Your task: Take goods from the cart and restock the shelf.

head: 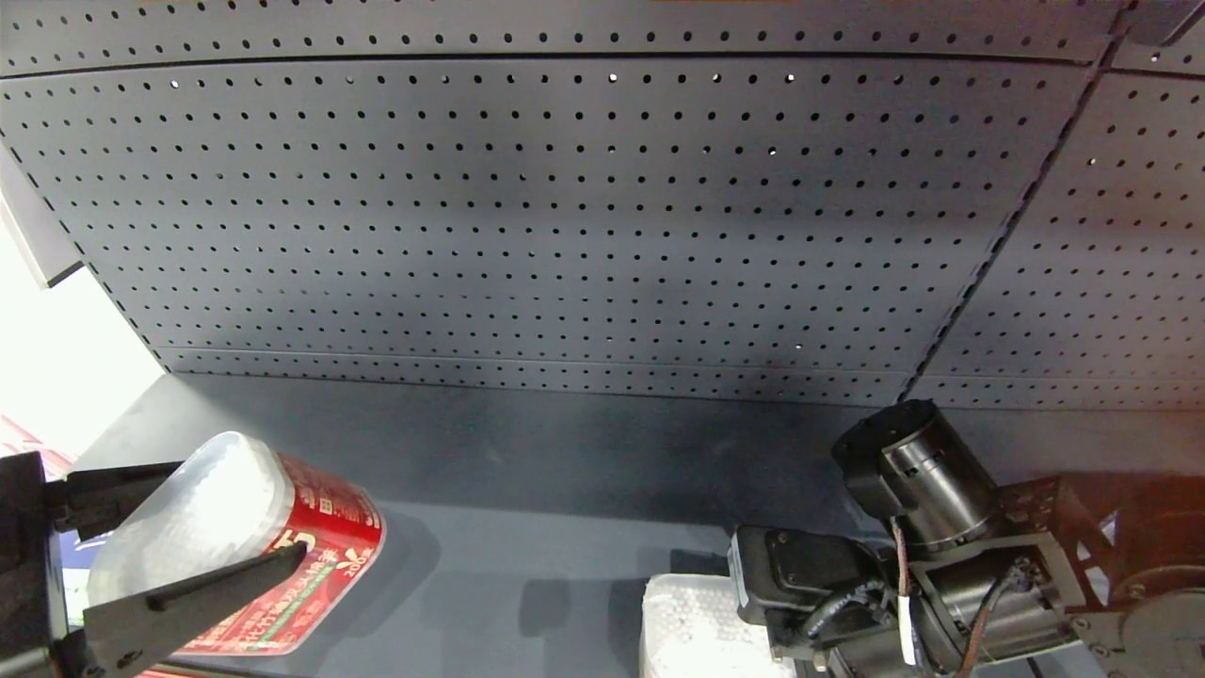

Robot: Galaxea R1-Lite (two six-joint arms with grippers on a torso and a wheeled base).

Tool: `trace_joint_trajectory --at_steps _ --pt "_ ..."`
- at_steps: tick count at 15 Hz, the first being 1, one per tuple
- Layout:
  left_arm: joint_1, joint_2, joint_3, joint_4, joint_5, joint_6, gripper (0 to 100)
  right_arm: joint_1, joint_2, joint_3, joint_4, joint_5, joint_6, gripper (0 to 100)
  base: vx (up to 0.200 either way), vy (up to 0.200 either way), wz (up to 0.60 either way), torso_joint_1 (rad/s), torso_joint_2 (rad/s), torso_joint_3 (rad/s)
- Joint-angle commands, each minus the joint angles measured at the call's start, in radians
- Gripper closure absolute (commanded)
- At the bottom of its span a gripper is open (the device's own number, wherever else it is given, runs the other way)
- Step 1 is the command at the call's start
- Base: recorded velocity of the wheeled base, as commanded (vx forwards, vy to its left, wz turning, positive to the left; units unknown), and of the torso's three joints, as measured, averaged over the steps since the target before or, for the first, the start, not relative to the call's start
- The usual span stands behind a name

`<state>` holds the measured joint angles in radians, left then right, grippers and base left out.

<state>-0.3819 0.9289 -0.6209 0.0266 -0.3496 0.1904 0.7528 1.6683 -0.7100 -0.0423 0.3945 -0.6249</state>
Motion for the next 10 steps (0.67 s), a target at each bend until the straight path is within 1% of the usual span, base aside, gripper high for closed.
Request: trace_joint_trajectory --at_steps 1,6,10 --pt "0.000 -0.001 0.000 -0.001 0.000 0.000 100 -0.001 -0.002 0.004 -0.001 -0.005 0.001 100 0.000 0.000 0.00 0.000 0.00 0.000" --pt "0.000 -0.005 0.001 0.001 0.000 0.000 100 0.013 -0.001 -0.002 -0.001 -0.028 0.004 100 0.000 0.000 0.00 0.000 0.00 0.000" --pt "0.000 -0.005 0.007 0.001 0.000 0.000 100 0.062 -0.001 -0.008 -0.002 -0.066 0.079 100 0.000 0.000 0.00 0.000 0.00 0.000"
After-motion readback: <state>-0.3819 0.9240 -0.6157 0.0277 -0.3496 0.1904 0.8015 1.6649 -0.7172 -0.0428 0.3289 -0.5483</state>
